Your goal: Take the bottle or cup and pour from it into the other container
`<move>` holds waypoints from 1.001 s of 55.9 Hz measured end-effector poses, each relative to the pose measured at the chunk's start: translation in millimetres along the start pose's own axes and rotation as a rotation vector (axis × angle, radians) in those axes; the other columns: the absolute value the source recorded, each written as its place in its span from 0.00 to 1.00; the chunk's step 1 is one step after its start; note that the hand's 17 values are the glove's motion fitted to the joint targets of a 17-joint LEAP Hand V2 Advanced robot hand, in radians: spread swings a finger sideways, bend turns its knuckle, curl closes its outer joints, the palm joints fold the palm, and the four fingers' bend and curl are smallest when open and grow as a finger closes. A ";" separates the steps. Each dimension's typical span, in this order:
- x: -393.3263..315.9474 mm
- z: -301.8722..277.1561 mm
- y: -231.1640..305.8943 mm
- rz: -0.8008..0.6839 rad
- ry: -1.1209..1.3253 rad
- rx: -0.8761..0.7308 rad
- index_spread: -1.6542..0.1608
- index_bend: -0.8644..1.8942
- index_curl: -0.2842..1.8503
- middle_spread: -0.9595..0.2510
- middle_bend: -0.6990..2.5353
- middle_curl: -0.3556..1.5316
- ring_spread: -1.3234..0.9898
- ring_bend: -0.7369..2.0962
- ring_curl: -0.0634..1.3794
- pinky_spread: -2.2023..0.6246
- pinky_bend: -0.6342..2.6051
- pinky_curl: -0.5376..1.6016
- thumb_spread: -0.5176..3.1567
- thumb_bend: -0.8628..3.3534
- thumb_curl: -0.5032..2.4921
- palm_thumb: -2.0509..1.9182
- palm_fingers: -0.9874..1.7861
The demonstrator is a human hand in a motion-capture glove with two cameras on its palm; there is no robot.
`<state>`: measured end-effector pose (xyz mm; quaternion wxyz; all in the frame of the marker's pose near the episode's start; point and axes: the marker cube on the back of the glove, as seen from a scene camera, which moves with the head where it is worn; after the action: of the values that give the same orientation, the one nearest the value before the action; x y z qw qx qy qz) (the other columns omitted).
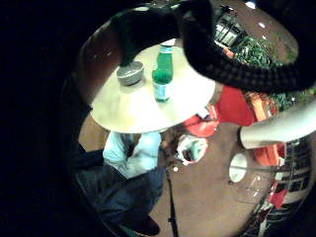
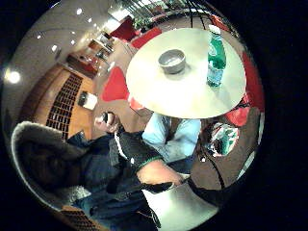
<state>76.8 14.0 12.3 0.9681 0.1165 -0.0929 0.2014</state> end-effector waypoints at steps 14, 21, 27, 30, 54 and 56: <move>74.7 37.6 -69.4 -0.080 -0.349 0.090 0.68 0.36 0.25 0.76 0.27 0.33 0.64 0.33 0.18 0.91 0.37 0.41 0.37 0.20 0.27 0.58 0.42; 93.1 75.5 -112.5 -0.076 -0.569 0.117 0.69 0.36 0.24 0.77 0.27 0.33 0.64 0.33 0.19 0.91 0.39 0.42 0.37 0.20 0.27 0.59 0.41; 108.5 118.5 -127.3 -0.170 -0.688 0.108 0.70 0.36 0.24 0.78 0.27 0.33 0.65 0.34 0.19 0.91 0.40 0.42 0.37 0.20 0.27 0.60 0.40; 109.8 139.5 -133.8 -0.149 -0.763 0.105 0.70 0.36 0.24 0.79 0.27 0.34 0.65 0.34 0.20 0.91 0.40 0.42 0.37 0.20 0.28 0.61 0.40; 75.9 225.4 -187.1 -0.183 -0.980 0.011 0.74 0.35 0.23 0.75 0.33 0.38 0.61 0.45 0.26 0.89 0.37 0.40 0.36 0.21 0.31 0.71 0.61; 72.5 225.3 -190.5 -0.137 -0.994 -0.003 0.74 0.37 0.23 0.71 0.34 0.39 0.58 0.47 0.27 0.88 0.35 0.39 0.35 0.22 0.31 0.72 0.69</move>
<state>190.6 -188.4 208.2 0.8179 0.2027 -0.5354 0.0574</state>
